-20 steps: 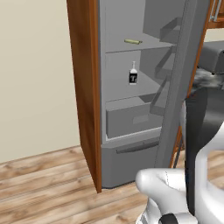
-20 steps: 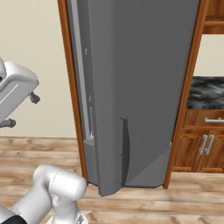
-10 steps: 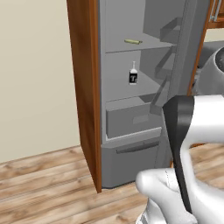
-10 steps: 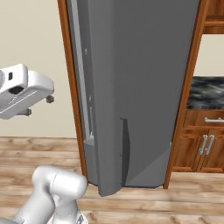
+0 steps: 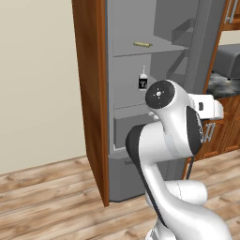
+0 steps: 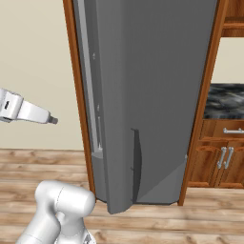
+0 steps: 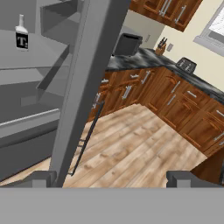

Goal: Retrieve the butter from the fridge and place it on a plate on the dining table. Then retrieve the butter knife by the fridge and place it near the plate.

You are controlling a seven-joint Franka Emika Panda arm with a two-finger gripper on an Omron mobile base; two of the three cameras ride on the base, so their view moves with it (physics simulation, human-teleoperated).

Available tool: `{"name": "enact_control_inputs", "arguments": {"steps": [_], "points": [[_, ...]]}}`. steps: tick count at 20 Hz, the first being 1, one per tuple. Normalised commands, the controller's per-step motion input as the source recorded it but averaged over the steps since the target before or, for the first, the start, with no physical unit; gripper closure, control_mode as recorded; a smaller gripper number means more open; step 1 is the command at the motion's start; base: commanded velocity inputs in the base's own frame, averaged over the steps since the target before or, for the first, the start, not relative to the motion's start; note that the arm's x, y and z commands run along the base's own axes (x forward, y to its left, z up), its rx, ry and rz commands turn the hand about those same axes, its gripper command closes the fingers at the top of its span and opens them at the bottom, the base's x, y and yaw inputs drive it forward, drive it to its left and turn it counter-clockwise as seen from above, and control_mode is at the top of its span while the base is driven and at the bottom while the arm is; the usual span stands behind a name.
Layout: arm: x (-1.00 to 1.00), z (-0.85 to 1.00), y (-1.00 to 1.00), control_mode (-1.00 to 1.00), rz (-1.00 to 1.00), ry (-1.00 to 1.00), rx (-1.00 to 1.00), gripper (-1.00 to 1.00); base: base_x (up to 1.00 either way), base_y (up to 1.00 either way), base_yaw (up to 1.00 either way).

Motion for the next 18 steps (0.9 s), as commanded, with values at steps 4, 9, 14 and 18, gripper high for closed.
{"name": "enact_control_inputs", "arguments": {"steps": [4,9,14,18], "points": [[0.24,-0.01,0.05,-1.00,-0.07,0.02,0.03,-1.00,0.00,0.00,0.00],[0.10,-0.05,0.00,-1.00,0.00,0.15,0.00,-1.00,0.00,0.00,0.00],[0.44,-0.34,-0.27,-1.00,0.00,0.16,0.00,-1.00,0.00,0.00,0.00],[0.51,-0.40,-0.44,-1.00,0.00,0.00,0.00,-1.00,0.00,0.00,0.00]]}}
